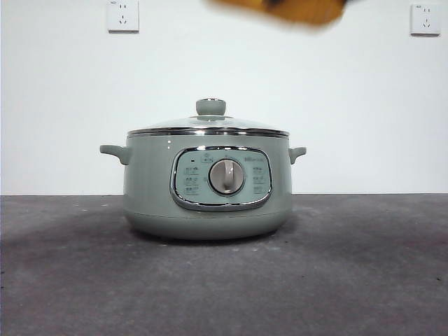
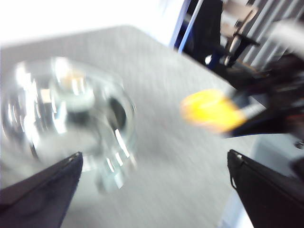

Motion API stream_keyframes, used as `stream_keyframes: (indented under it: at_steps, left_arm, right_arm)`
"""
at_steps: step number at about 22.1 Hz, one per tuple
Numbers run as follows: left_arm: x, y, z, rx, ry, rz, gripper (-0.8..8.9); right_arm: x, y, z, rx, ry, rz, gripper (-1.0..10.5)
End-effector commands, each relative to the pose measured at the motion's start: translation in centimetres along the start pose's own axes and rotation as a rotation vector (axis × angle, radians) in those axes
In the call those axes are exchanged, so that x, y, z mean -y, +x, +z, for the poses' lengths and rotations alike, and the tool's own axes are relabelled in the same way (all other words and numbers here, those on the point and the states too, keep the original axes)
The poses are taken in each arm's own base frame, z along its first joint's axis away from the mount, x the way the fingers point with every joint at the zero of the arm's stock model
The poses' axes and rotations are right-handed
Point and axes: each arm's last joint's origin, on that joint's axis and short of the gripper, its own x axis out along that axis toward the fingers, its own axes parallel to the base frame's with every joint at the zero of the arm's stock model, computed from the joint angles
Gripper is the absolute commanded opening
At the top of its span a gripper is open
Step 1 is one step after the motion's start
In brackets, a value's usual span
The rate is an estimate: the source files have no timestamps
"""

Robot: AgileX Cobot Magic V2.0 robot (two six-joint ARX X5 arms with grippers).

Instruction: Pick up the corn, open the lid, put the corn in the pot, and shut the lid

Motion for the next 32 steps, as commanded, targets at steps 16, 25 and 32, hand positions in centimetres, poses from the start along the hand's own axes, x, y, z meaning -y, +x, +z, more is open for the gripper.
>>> stream_keyframes:
  at_steps: [16,25,32]
  left_arm:
    - [-5.7,18.4,4.4,-0.193,0.305,0.243,6.23]
    - [-7.8,22.0,3.1,-0.197,0.303,0.247,6.23]
    - [-8.7,23.5,1.7,-0.236,0.286,0.237,6.23]
  right_arm:
    - [-1.3,-7.5,-2.2,0.101,0.147,-0.241,-0.1]
    - [-1.3,-7.5,-2.2,0.108,0.166,-0.242,-0.1]
    - [-1.2,-7.5,-2.1,0.111,0.173,-0.257,-0.1]
